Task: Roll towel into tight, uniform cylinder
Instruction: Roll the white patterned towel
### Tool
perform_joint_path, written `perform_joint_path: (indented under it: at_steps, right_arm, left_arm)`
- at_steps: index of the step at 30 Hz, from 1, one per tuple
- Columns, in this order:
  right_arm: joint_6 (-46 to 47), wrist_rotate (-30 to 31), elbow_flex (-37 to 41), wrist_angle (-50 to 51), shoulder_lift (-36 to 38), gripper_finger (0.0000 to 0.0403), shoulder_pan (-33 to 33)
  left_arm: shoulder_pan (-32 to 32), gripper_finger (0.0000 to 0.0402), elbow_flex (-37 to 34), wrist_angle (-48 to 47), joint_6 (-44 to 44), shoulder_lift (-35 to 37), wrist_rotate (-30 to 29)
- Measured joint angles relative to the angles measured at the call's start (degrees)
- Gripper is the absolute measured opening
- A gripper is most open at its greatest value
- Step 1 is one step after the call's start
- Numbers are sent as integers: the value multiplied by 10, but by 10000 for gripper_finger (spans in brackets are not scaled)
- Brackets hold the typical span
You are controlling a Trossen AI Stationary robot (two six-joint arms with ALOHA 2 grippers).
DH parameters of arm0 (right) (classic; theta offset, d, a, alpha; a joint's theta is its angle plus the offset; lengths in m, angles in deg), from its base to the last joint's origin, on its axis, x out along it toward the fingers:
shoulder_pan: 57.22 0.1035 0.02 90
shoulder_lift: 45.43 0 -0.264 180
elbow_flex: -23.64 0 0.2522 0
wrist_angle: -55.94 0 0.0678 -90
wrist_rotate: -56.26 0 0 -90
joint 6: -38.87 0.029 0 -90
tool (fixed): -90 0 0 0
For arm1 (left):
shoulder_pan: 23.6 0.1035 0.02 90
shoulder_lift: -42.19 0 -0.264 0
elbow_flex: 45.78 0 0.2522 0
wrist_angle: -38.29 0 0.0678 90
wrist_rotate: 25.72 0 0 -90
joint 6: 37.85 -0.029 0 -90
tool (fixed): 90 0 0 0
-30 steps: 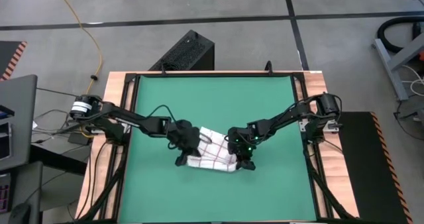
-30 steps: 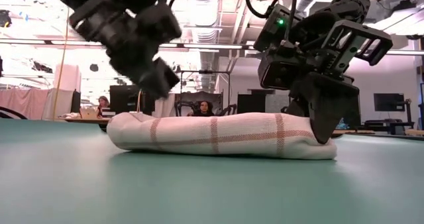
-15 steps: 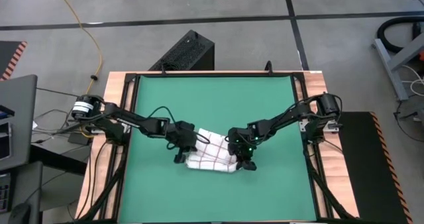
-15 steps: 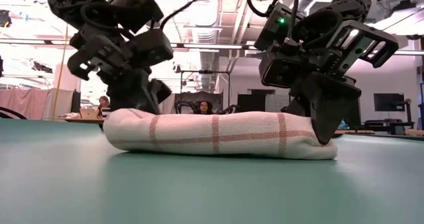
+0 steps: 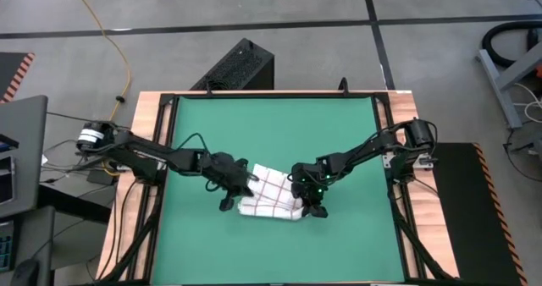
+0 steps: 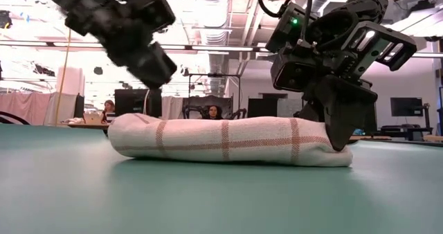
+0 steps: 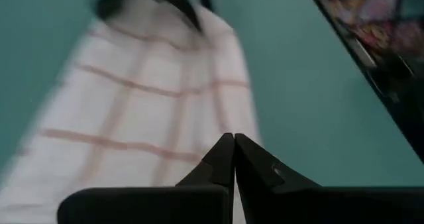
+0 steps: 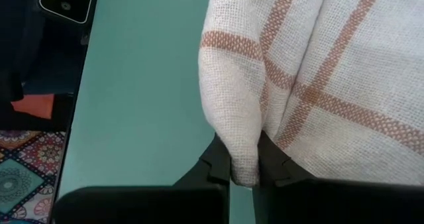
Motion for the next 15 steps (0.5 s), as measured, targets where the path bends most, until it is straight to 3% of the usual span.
perform_joint_path:
  at_steps: [5, 8, 15]
  right_arm:
    - [0, 0, 0, -1, 0, 38, 0]
    - [0, 0, 0, -1, 0, 38, 0]
    - [0, 1, 0, -1, 0, 38, 0]
  left_arm:
    - [-43, 0, -19, 11, 0, -38, -29]
    - [-45, 0, -21, 25, 3, -68, -53]
    - [-35, 0, -20, 53, 3, -119, -46]
